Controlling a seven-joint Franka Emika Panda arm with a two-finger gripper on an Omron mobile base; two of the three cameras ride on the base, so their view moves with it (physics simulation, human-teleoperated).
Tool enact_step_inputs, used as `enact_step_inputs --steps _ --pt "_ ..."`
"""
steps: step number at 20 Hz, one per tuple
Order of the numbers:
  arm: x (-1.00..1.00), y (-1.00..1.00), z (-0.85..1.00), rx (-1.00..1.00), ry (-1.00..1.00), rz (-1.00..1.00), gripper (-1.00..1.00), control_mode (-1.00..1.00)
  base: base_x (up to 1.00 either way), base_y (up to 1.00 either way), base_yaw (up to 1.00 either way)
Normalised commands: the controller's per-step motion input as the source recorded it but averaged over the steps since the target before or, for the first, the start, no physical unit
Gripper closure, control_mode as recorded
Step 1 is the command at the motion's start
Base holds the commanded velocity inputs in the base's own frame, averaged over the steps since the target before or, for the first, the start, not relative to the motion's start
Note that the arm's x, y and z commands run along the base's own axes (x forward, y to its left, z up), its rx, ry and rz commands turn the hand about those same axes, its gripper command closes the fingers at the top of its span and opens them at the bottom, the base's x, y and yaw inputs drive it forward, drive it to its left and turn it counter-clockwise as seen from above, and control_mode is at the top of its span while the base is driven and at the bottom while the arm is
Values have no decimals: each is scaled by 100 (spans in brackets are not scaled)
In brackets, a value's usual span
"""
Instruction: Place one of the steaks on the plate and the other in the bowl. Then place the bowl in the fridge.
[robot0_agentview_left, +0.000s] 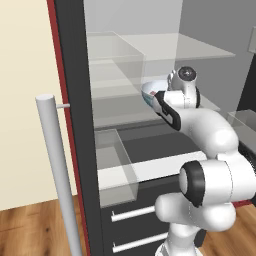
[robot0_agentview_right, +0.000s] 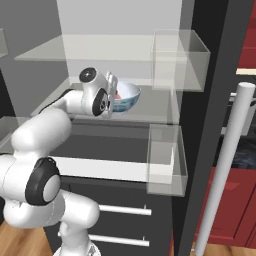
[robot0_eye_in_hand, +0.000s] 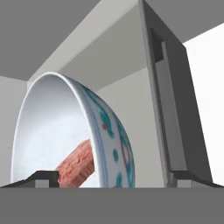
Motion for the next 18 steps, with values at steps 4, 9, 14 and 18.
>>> enact_step_inputs --steps 4,9,14,18 --pt "-29 0 25 0 -8 0 -100 -100 0 0 0" --pt "-69 0 21 1 -10 0 -100 -100 0 0 0" --pt "-71 0 29 4 -9 0 -100 -100 0 0 0" --pt "-62 0 10 9 0 0 -100 -100 0 0 0"
